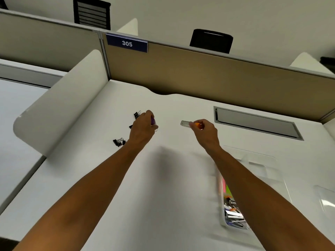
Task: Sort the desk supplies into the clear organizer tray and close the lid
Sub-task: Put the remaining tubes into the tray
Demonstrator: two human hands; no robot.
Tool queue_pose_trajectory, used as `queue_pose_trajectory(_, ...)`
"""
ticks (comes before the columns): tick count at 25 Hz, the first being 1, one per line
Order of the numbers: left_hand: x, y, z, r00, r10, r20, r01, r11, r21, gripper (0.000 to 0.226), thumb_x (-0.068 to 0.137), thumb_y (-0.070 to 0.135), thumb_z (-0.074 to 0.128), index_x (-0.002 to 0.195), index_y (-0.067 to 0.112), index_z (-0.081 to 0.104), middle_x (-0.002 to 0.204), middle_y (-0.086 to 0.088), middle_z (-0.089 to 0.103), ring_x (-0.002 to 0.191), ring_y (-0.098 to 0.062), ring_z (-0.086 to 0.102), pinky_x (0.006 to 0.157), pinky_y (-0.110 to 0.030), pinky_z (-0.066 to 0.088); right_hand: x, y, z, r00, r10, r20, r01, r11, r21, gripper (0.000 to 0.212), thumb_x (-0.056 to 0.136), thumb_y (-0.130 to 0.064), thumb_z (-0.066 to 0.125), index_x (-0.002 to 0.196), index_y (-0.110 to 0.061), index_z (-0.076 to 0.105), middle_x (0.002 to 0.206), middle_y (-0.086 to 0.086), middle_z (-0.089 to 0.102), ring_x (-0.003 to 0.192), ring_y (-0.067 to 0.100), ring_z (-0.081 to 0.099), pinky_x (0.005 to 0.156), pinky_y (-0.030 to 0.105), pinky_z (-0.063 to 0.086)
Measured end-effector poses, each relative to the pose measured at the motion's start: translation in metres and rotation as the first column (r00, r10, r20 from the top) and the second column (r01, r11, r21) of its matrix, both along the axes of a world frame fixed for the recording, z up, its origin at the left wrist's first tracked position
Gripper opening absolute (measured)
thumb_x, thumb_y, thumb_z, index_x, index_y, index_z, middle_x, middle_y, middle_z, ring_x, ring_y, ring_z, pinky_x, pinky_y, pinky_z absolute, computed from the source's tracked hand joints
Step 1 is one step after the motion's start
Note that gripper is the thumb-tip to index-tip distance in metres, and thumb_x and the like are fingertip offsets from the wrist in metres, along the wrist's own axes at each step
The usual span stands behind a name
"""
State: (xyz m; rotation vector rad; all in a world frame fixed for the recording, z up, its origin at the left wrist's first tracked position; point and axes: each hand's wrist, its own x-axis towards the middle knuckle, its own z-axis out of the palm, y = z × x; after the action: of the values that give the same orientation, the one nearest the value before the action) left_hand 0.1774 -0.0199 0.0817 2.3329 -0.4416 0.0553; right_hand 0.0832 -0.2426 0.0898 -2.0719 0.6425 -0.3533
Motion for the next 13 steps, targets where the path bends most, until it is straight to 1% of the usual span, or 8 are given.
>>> queue_pose_trajectory(2,-0.016,-0.013,0.006,1.000,-0.004,-0.003,0.004,0.997,-0.080,0.030,0.079,0.013,0.074,0.101,0.014,0.054,0.090,0.003,0.058,0.080,-0.015,0.053,0.068,-0.025,0.041,-0.024,-0.016,0.006,0.999,-0.035,0.008,0.035,0.999,0.000,0.034,0.084,-0.053,0.064,0.078,-0.019,0.063,0.074,-0.004,0.063,0.065,0.010,0.054,0.055,0.021,0.040)
queue_pose_trajectory(3,-0.025,-0.021,0.007,1.000,-0.018,-0.002,0.018,0.994,-0.110,0.030,0.079,0.012,0.074,0.102,0.013,0.054,0.089,0.004,0.056,0.081,-0.015,0.053,0.069,-0.024,0.041,-0.037,-0.026,0.007,0.998,-0.056,0.017,0.056,0.998,-0.001,0.036,0.083,-0.053,0.065,0.073,-0.018,0.061,0.067,-0.005,0.059,0.060,0.010,0.050,0.054,0.021,0.038)
queue_pose_trajectory(5,-0.044,-0.038,0.008,0.999,-0.045,0.022,0.048,0.987,-0.151,0.029,0.081,0.009,0.071,0.103,0.012,0.053,0.090,0.004,0.057,0.083,-0.015,0.053,0.071,-0.026,0.044,-0.061,-0.047,0.013,0.994,-0.107,0.032,0.106,0.994,0.006,0.032,0.081,-0.047,0.071,0.071,-0.019,0.060,0.061,-0.007,0.053,0.056,0.010,0.046,0.053,0.021,0.036)
queue_pose_trajectory(8,-0.072,-0.069,0.005,0.998,-0.049,0.039,0.055,0.981,-0.186,0.026,0.083,0.007,0.067,0.104,0.009,0.052,0.095,-0.003,0.058,0.082,-0.016,0.054,0.071,-0.025,0.043,-0.096,-0.080,0.023,0.989,-0.147,0.020,0.147,0.989,-0.004,0.022,0.078,-0.037,0.077,0.073,-0.019,0.064,0.061,-0.009,0.055,0.056,0.009,0.047,0.054,0.023,0.036)
queue_pose_trajectory(11,-0.103,-0.105,0.000,0.994,-0.109,0.003,0.107,0.975,-0.196,0.022,0.085,0.003,0.062,0.105,0.006,0.054,0.101,-0.008,0.060,0.086,-0.017,0.054,0.075,-0.024,0.041,-0.129,-0.109,0.026,0.988,-0.156,0.004,0.156,0.988,-0.015,0.016,0.078,-0.031,0.078,0.084,-0.018,0.071,0.072,-0.009,0.064,0.065,0.007,0.056,0.059,0.022,0.041)
queue_pose_trajectory(13,-0.123,-0.128,-0.005,0.985,-0.174,-0.019,0.167,0.967,-0.191,0.020,0.087,0.000,0.059,0.107,0.004,0.055,0.104,-0.011,0.061,0.090,-0.020,0.056,0.077,-0.023,0.042,-0.147,-0.123,0.026,0.988,-0.157,-0.006,0.157,0.987,-0.015,0.015,0.080,-0.028,0.077,0.089,-0.018,0.071,0.078,-0.006,0.066,0.070,0.008,0.059,0.061,0.023,0.043)
